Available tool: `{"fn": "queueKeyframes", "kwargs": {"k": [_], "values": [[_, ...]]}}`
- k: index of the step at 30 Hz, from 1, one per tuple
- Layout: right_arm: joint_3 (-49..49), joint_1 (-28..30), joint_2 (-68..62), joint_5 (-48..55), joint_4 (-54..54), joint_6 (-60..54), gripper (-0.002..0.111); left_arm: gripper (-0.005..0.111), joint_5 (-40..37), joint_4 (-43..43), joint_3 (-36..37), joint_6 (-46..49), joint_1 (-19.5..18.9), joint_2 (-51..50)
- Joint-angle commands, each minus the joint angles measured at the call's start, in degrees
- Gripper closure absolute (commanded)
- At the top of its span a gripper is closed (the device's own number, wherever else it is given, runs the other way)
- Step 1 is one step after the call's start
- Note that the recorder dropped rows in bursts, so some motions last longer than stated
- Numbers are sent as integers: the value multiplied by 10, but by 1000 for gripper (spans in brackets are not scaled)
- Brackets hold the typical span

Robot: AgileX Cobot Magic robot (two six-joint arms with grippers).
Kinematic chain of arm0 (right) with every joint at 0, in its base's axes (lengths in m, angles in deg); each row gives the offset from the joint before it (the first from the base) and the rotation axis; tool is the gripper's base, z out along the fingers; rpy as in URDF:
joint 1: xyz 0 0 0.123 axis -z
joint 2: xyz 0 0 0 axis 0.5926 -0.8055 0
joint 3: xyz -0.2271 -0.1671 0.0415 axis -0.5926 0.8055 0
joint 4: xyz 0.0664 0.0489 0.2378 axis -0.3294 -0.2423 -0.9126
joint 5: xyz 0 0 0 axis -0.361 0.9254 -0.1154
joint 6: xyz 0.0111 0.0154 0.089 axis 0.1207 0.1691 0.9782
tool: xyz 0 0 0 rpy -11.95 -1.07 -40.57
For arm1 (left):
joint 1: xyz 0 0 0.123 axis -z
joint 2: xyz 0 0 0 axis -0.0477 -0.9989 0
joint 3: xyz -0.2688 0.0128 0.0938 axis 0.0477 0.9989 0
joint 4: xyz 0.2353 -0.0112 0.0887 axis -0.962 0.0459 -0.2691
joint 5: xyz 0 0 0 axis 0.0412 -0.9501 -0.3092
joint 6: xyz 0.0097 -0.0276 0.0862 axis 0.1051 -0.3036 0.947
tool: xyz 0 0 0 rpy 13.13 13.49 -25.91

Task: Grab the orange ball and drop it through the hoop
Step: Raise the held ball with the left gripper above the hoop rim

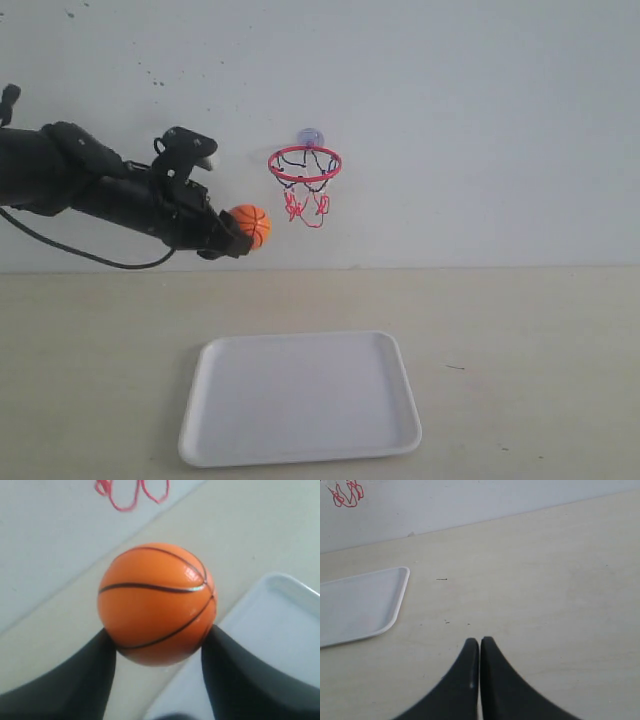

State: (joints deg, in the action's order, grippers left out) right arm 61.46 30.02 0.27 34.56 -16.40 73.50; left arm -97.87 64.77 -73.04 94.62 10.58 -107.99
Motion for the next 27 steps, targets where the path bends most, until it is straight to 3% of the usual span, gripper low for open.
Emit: {"fn": "queueKeyframes", "kwargs": {"k": [1, 14, 18, 27], "values": [[0, 0, 3, -3, 6, -3, 108, 103, 32, 72, -34, 105, -1, 10], [0, 0, 3, -3, 6, -3, 108, 103, 40, 110, -224, 106, -7, -51], [0, 0, 3, -3, 6, -3, 108, 103, 6, 120, -289, 104, -6, -90], [0, 0, 3, -3, 6, -3, 108, 103, 5, 122, -359, 104, 12, -140]]}}
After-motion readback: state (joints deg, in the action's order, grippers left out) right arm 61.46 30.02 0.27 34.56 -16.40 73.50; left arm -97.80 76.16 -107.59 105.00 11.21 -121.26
